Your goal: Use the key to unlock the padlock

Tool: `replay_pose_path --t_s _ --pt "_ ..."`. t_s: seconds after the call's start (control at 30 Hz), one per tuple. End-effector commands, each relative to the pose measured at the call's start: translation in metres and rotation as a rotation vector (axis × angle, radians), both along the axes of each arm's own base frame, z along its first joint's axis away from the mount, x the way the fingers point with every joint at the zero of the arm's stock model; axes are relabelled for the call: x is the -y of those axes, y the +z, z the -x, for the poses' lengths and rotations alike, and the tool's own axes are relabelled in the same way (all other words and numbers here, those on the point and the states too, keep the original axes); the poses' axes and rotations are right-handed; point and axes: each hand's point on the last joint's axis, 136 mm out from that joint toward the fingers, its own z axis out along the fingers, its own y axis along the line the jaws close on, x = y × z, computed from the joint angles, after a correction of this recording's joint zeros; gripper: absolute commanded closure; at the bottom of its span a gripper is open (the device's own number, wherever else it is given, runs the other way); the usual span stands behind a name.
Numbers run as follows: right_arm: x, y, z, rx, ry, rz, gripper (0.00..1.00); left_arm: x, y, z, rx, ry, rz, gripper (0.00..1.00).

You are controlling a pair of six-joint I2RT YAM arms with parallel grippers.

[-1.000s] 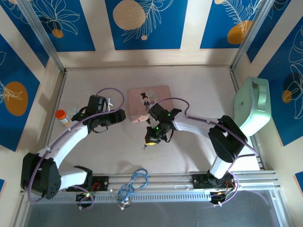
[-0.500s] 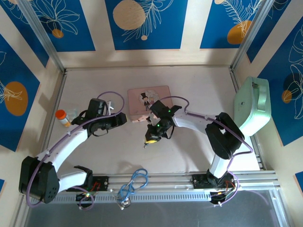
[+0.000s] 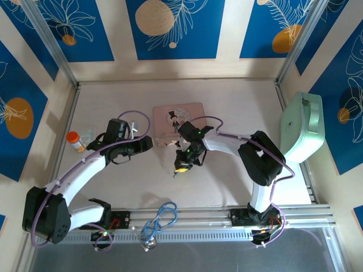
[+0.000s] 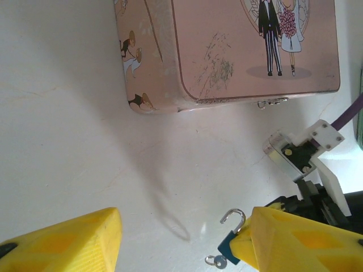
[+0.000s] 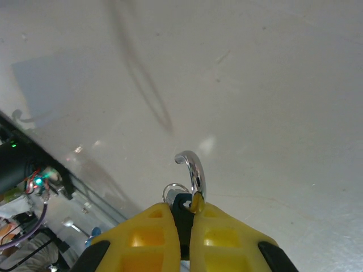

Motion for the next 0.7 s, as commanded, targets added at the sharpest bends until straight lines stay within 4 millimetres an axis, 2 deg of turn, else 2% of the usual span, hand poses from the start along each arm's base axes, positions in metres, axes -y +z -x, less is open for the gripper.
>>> replay_pose_path --t_s 0.0,0.2,0.27,0.33,0.43,0.67 --pt "0.006 -0.006 0.0 0.005 -0.012 0.07 0.91 0.003 -0.002 0.003 -0.002 -0.014 0.003 0.39" --pt "0.017 -0.012 -0.005 0.035 -0.034 0.138 0.8 0.003 -0.001 0.002 -0.001 -0.012 0.005 0.39" --pt "0.019 -0.01 -0.007 0.05 -0.041 0.151 0.71 0.004 -0.001 0.001 0.0 -0.012 0.004 0.39" --pt "0.021 -0.005 -0.009 0.07 -0.047 0.158 0.69 0.004 0.001 0.001 0.001 -0.012 0.004 0.39" --pt "0.025 0.01 -0.016 0.119 -0.061 0.171 0.67 0.003 0.004 0.0 0.005 -0.01 0.002 0.4" --pt "0.049 0.074 -0.036 0.316 -0.101 0.198 0.63 -0.009 0.029 -0.008 0.059 0.022 -0.072 0.37"
